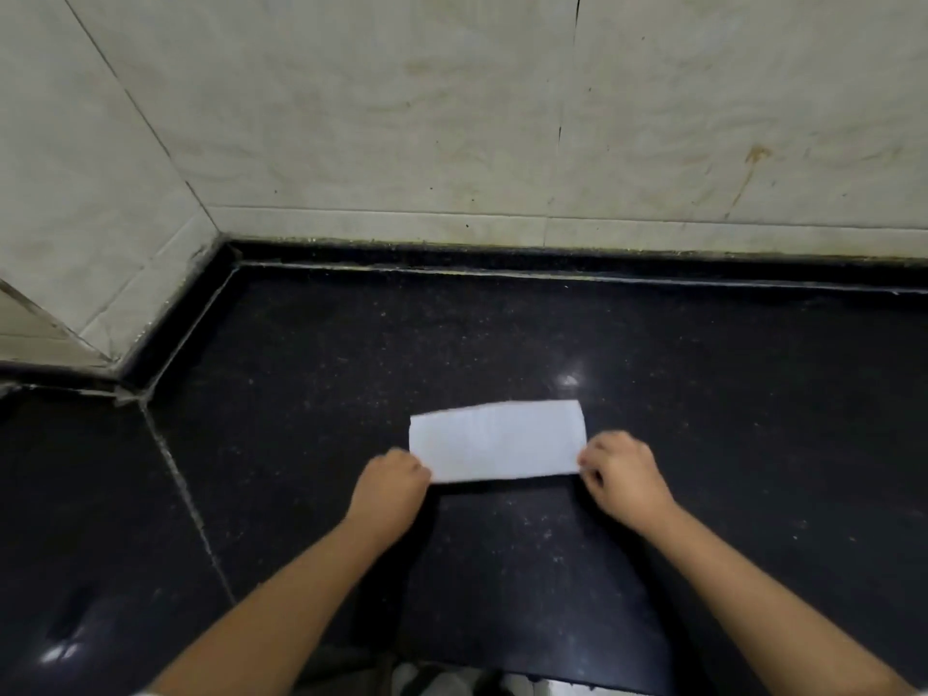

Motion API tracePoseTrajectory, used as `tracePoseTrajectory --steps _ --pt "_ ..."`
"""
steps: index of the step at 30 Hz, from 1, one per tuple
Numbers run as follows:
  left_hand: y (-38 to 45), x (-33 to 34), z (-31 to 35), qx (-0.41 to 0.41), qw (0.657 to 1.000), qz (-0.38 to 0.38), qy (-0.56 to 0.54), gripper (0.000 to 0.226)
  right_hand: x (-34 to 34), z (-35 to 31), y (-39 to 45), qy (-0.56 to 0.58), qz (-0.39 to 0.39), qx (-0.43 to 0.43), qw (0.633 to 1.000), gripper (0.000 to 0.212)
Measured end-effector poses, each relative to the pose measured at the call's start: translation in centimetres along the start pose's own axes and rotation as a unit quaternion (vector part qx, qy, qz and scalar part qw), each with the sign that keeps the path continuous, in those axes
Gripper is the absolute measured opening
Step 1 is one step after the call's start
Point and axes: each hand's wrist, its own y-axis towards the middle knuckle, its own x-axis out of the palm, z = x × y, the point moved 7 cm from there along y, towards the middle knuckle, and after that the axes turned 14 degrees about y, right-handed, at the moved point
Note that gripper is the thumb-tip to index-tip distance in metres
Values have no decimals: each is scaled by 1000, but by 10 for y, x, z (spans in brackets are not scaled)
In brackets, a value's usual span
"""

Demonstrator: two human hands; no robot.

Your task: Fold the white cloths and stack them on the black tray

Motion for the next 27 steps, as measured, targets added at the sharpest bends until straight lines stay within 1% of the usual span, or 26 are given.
tracePoseTrajectory --steps 1,2,3,5,7,8,9,10,11,13,16,19,23,27 --pt "-12 13 9 -10 1000 -22 -20 20 14 6 -10 -1 -45 32 998 17" --pt "-23 22 14 -21 999 -29 -37 25 22 9 -17 12 -70 53 996 23" --pt "-31 26 15 -28 998 -24 -47 27 23 11 -18 21 -75 74 994 25" --pt "-33 19 11 -40 998 13 -36 16 14 10 -12 23 -55 118 991 27" --pt "-22 10 3 -50 998 17 -40 30 2 10 -3 5 -9 163 986 27" --pt "-14 4 1 -62 997 21 -42 34 0 9 0 -10 -1 194 981 27" --pt "-5 -2 0 -77 996 25 -48 35 0 10 2 -25 -11 226 974 28" --pt "5 -7 1 -93 993 16 -65 34 4 10 2 -33 -32 259 965 28" --pt "16 -8 3 -109 990 -14 -85 37 8 11 2 -34 -52 287 956 29" --pt "34 -5 8 -143 980 -84 -109 51 13 13 1 -32 -68 328 942 29" --pt "48 13 21 -168 969 -142 -117 63 16 15 0 -30 -71 365 928 25" --pt "40 34 31 -159 964 -179 -113 65 18 15 -3 -13 -63 388 920 17" --pt "38 37 31 -159 966 -166 -119 65 22 12 -5 -18 -56 412 909 25" --pt "38 37 31 -161 966 -161 -124 65 25 6 -4 -8 -57 430 901 26"
